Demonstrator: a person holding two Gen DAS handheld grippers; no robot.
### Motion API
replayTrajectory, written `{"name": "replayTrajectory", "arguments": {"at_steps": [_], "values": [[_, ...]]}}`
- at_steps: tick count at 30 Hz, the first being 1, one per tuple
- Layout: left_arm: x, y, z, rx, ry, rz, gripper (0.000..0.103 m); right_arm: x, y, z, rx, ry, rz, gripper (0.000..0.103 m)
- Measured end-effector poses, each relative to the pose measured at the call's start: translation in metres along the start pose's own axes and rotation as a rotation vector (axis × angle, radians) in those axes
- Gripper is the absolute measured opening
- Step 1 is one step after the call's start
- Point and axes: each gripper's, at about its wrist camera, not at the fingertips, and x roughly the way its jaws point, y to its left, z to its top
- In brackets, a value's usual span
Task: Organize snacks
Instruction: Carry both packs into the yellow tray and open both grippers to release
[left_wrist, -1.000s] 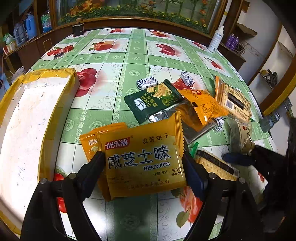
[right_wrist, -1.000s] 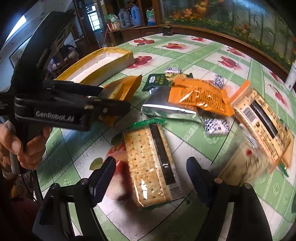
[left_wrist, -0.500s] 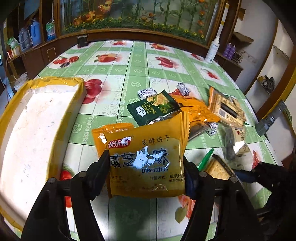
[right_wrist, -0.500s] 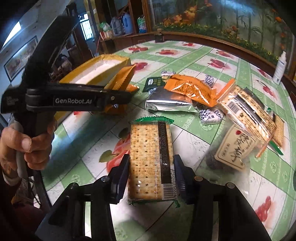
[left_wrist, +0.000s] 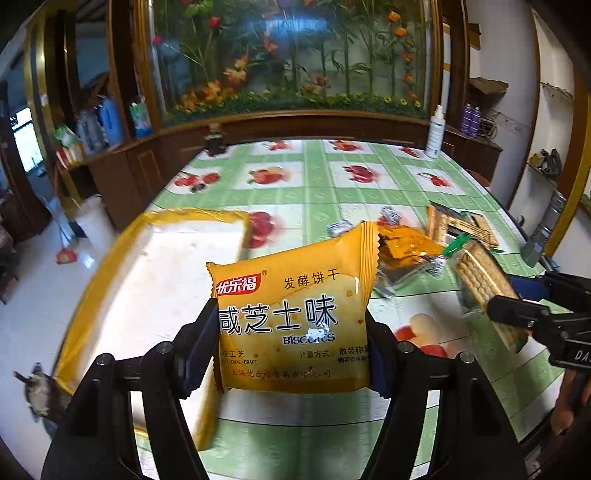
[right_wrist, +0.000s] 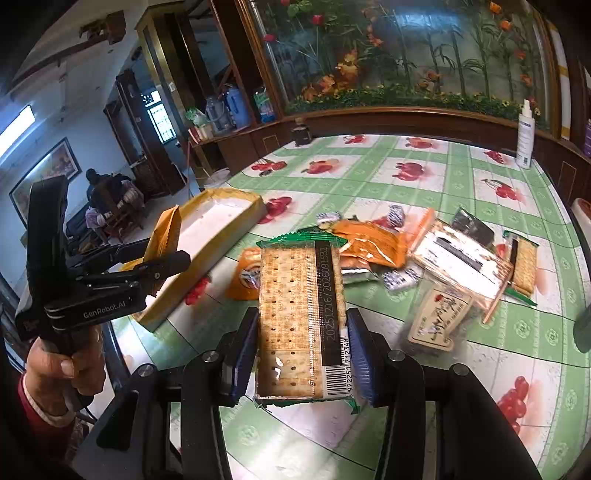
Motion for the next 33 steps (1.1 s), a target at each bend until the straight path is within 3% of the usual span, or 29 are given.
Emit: {"name": "replayTrajectory", "arguments": {"at_steps": [15, 33], "values": [[0.004, 0.085, -0.011, -0.127, 0.01, 0.152, 0.068, 0.042, 0.067, 0.024, -0.051, 0.02, 0.135, 0.047], [0.024, 0.14, -0.03, -0.217, 0.063, 0.209, 0.068, 0.123, 0.131, 0.057, -0.064, 0.092, 0.254, 0.047]]}}
